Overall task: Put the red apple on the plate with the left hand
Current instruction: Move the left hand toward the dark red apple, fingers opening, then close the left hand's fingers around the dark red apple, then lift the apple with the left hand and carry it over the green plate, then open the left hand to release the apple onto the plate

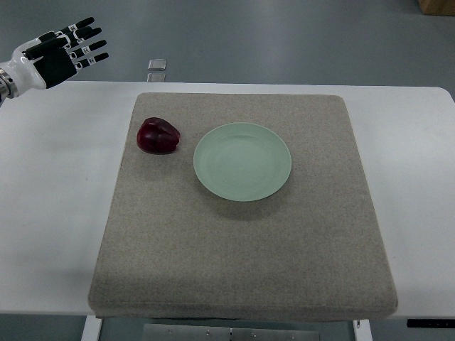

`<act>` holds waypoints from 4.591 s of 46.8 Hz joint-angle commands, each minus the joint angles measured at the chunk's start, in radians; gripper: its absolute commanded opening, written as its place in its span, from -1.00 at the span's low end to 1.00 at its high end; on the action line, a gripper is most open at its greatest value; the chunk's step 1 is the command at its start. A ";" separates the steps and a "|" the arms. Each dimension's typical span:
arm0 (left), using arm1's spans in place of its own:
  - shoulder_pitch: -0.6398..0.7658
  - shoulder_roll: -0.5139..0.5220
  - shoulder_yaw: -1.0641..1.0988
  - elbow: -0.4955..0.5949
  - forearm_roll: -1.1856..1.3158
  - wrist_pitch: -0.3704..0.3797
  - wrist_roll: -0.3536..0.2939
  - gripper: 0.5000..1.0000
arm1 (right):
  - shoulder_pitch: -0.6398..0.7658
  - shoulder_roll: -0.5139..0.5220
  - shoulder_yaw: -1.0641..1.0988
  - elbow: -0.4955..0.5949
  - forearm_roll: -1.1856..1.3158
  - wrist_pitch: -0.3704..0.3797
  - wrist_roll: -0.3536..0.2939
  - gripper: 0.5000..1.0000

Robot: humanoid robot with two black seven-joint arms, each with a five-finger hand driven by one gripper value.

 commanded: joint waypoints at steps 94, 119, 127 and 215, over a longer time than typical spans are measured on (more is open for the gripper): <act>0.025 0.051 0.070 -0.447 1.784 0.134 -0.407 0.98 | 0.000 0.000 0.000 0.000 0.000 0.000 0.000 0.71; 0.040 -0.069 0.072 -0.340 1.826 0.184 -0.403 0.93 | 0.000 0.000 0.000 0.000 0.000 0.000 0.000 0.72; 0.037 -0.070 0.072 -0.340 1.827 0.186 -0.403 0.90 | 0.000 0.000 0.000 0.000 0.000 0.000 0.000 0.72; -0.094 -0.254 0.271 -0.410 1.766 0.235 -0.417 0.99 | 0.000 0.000 0.000 0.000 0.000 0.000 0.000 0.71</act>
